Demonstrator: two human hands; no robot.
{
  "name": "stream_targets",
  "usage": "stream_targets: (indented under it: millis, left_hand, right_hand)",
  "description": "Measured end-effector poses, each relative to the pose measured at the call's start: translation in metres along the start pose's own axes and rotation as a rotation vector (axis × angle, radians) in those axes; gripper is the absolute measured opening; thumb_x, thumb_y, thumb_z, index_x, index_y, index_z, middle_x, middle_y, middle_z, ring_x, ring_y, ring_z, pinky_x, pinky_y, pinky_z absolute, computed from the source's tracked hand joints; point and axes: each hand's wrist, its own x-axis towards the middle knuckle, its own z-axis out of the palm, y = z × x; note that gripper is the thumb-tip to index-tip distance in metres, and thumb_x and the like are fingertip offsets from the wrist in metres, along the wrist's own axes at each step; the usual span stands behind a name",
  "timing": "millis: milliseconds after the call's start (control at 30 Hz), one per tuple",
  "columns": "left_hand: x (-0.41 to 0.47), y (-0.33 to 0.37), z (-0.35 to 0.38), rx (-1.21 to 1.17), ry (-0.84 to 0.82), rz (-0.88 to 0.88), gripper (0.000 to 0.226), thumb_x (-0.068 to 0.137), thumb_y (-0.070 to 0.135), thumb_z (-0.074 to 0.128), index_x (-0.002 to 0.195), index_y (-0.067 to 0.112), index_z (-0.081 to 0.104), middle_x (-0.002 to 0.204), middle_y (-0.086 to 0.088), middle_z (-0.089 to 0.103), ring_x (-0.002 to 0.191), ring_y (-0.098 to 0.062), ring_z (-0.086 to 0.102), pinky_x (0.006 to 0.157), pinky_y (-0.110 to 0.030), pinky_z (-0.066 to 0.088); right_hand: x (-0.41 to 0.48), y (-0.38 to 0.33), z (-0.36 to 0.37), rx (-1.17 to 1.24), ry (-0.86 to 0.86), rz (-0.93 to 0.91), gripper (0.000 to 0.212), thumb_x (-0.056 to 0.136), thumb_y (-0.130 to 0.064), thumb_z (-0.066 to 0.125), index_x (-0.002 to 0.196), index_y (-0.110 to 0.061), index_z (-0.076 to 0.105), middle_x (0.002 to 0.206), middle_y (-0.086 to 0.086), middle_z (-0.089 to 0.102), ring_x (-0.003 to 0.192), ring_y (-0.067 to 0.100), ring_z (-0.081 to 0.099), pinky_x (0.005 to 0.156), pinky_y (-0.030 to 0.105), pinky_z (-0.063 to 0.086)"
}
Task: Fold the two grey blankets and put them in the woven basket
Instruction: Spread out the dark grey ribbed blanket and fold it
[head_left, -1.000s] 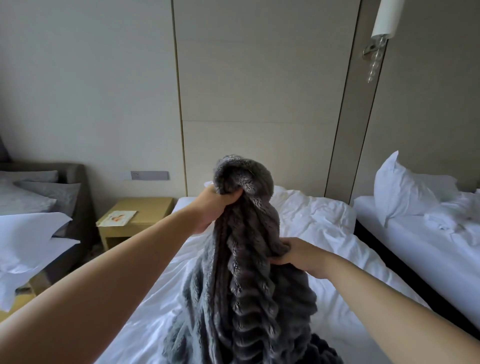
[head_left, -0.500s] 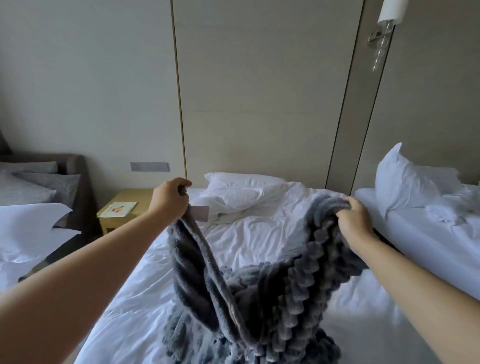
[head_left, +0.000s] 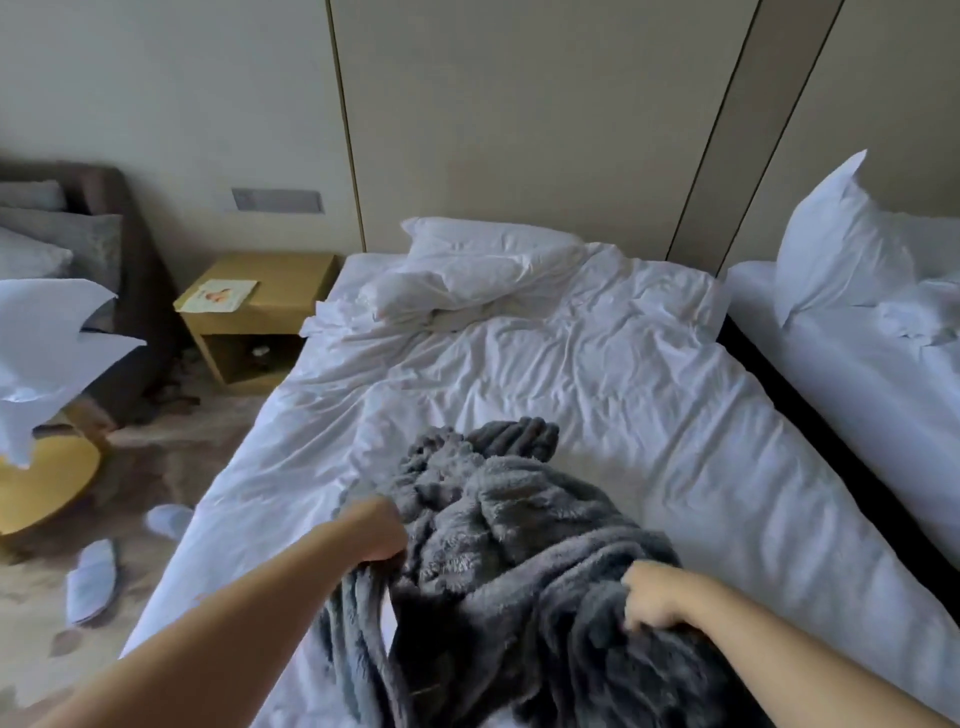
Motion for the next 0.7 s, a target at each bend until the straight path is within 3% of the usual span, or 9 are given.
stream_targets:
  millis: [67,133,233,300,367,400,500,600,700]
  left_hand:
    - [0.017,0.007,0.003,-0.145,0.138,-0.003,0.054,0.087,0.027,0.054,0.139,0.025,0.041,0.138,-0.016,0.04,0.104,-0.026,0.058,0.08,-0.029,0.049]
    - [0.036,0.02,0.005,-0.199,0.146,0.046,0.08,0.081,0.043,0.067,0.147,0.034,0.024,0.138,-0.015,0.031,0.091,-0.021,0.055,0.071,-0.025,0.049]
    - [0.086,0.043,0.023,-0.164,0.04,0.077,0.111,0.07,0.057,0.074,0.15,0.041,-0.001,0.147,-0.021,0.02,0.095,-0.024,0.058,0.074,-0.029,0.054]
    - [0.13,0.054,0.048,-0.142,-0.064,0.032,0.126,0.067,0.056,0.077,0.144,0.047,-0.021,0.153,-0.026,0.004,0.095,-0.03,0.061,0.071,-0.032,0.052]
    - [0.172,0.056,0.09,-0.158,-0.132,-0.008,0.133,0.065,0.053,0.079,0.139,0.046,-0.031,0.152,-0.029,-0.003,0.1,-0.034,0.061,0.075,-0.033,0.049]
    - [0.188,0.053,0.119,-0.17,-0.164,-0.032,0.133,0.065,0.052,0.079,0.141,0.043,-0.029,0.151,-0.03,-0.001,0.104,-0.034,0.06,0.078,-0.034,0.048]
    - [0.216,0.043,0.2,-0.285,-0.092,-0.074,0.115,0.062,0.057,0.075,0.148,0.039,0.001,0.137,-0.023,0.029,0.104,-0.037,0.056,0.078,-0.03,0.043]
    - [0.252,0.041,0.238,-0.401,0.044,-0.067,0.08,0.07,0.054,0.067,0.138,0.037,0.028,0.122,-0.013,0.054,0.104,-0.037,0.059,0.077,-0.03,0.042]
    - [0.287,0.046,0.24,-0.329,0.107,-0.039,0.056,0.084,0.042,0.056,0.136,0.031,0.037,0.115,-0.012,0.064,0.1,-0.037,0.062,0.072,-0.031,0.043]
  right_hand:
    - [0.017,0.001,-0.018,0.187,0.34,-0.012,0.029,0.089,-0.013,0.052,0.116,-0.015,0.061,0.126,0.007,0.049,0.095,0.024,0.058,0.069,0.028,0.046]
    - [0.034,-0.007,-0.038,0.289,0.537,-0.034,0.041,0.088,-0.013,0.056,0.127,-0.026,0.051,0.131,0.006,0.036,0.09,0.023,0.058,0.073,0.034,0.053]
    - [0.077,-0.028,-0.058,0.3,0.398,0.011,0.102,0.078,-0.025,0.073,0.149,-0.041,0.002,0.148,0.019,0.019,0.106,0.031,0.06,0.084,0.042,0.055]
    - [0.129,-0.04,-0.049,0.258,0.229,0.02,0.123,0.073,-0.034,0.076,0.146,-0.041,-0.023,0.151,0.024,0.017,0.097,0.03,0.062,0.077,0.039,0.055]
    - [0.188,-0.052,-0.015,0.157,0.101,0.01,0.11,0.076,-0.037,0.069,0.152,-0.028,-0.01,0.148,0.024,0.031,0.091,0.028,0.063,0.074,0.033,0.053]
    - [0.212,-0.059,0.007,0.084,0.062,0.004,0.093,0.081,-0.039,0.063,0.154,-0.022,0.008,0.147,0.022,0.036,0.105,0.028,0.06,0.084,0.032,0.052]
    - [0.272,-0.076,0.054,-0.091,0.074,0.017,0.054,0.096,-0.034,0.042,0.146,-0.015,0.035,0.151,0.011,0.035,0.136,0.026,0.039,0.109,0.036,0.038]
    - [0.319,-0.081,0.058,-0.223,0.066,0.034,0.038,0.096,-0.015,0.046,0.131,-0.005,0.054,0.147,0.01,0.043,0.137,0.028,0.038,0.111,0.041,0.034]
    - [0.343,-0.081,0.053,-0.276,0.062,0.031,0.037,0.094,-0.009,0.049,0.13,-0.001,0.054,0.148,0.013,0.041,0.137,0.032,0.037,0.11,0.044,0.034]
